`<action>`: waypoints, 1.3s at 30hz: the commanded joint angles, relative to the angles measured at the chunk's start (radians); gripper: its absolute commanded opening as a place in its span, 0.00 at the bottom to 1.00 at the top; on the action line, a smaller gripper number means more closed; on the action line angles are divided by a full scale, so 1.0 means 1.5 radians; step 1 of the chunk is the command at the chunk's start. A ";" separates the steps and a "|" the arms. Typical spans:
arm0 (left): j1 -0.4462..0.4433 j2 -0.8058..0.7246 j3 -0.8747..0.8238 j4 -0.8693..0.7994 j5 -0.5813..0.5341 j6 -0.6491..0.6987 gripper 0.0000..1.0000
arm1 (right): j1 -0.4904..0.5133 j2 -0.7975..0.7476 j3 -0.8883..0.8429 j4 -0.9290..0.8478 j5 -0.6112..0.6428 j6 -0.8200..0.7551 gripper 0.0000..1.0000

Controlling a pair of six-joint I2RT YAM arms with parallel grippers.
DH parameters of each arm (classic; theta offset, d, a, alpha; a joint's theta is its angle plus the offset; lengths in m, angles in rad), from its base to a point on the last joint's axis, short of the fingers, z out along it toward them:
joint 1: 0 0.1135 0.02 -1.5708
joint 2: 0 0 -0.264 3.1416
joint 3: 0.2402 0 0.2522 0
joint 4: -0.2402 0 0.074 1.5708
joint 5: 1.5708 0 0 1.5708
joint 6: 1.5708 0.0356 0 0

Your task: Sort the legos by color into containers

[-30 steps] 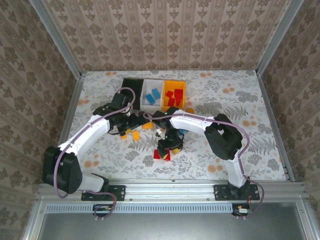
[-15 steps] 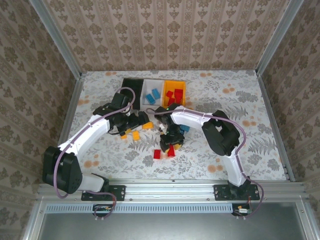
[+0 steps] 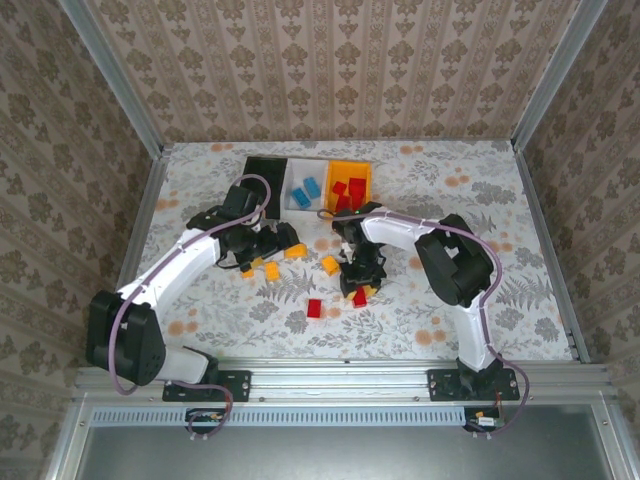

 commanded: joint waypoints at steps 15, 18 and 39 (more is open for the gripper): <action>0.023 0.020 0.028 0.004 0.028 0.022 1.00 | -0.102 -0.091 0.177 -0.101 -0.027 0.043 0.37; 0.026 0.020 0.031 0.001 0.028 0.028 1.00 | -0.136 -0.052 0.277 -0.103 -0.068 0.074 0.37; 0.031 -0.038 0.005 -0.078 0.008 0.098 1.00 | -0.193 0.304 0.742 -0.144 -0.071 0.187 0.55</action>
